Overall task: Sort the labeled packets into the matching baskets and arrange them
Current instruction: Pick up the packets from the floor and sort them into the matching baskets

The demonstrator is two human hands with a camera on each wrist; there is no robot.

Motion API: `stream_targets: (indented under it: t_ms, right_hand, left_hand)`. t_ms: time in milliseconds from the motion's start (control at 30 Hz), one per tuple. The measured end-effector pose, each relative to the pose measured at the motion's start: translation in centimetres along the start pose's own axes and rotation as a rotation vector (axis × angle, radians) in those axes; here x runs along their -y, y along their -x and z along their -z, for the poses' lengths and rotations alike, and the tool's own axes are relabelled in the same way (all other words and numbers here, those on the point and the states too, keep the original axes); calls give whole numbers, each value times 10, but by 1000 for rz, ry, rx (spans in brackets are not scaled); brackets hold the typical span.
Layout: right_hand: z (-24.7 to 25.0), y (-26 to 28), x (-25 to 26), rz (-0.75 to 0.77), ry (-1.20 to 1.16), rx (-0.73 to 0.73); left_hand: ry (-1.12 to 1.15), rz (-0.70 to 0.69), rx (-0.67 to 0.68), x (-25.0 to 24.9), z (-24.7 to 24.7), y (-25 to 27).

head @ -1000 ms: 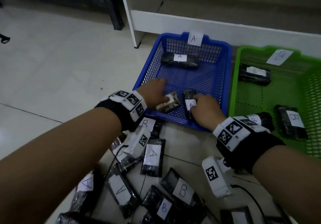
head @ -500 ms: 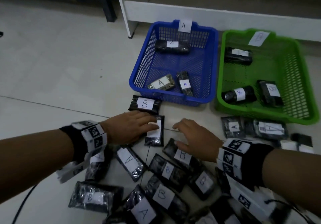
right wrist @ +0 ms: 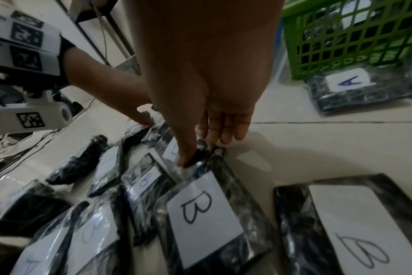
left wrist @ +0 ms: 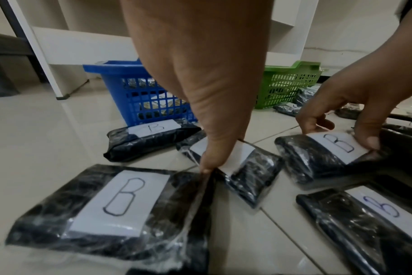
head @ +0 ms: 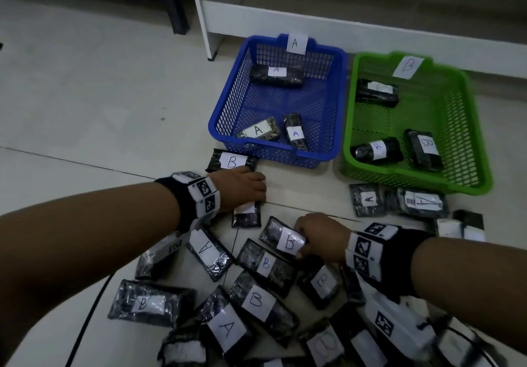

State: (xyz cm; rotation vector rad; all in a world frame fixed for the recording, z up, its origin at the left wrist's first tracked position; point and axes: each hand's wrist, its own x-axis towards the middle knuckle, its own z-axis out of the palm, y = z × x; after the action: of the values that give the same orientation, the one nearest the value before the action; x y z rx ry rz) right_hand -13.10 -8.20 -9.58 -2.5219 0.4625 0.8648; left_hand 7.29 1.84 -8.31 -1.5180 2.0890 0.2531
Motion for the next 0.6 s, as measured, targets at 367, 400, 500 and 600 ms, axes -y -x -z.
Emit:
stream_targets:
  t_ms: [367,400,500,600]
  right_hand:
    - [46,26,-32,23,-328,-202]
    - [52,31,-35,29,-360,-264]
    - [70,46,-44,34,-462,-467]
    - [89,55,-56,14,-490,-632]
  left_hand:
    - [386,196,79,6,32,3]
    - [468,219,75,8,37,2]
    - [706,260,74,16,54,-1]
    - [911,290,93,32,80,-6]
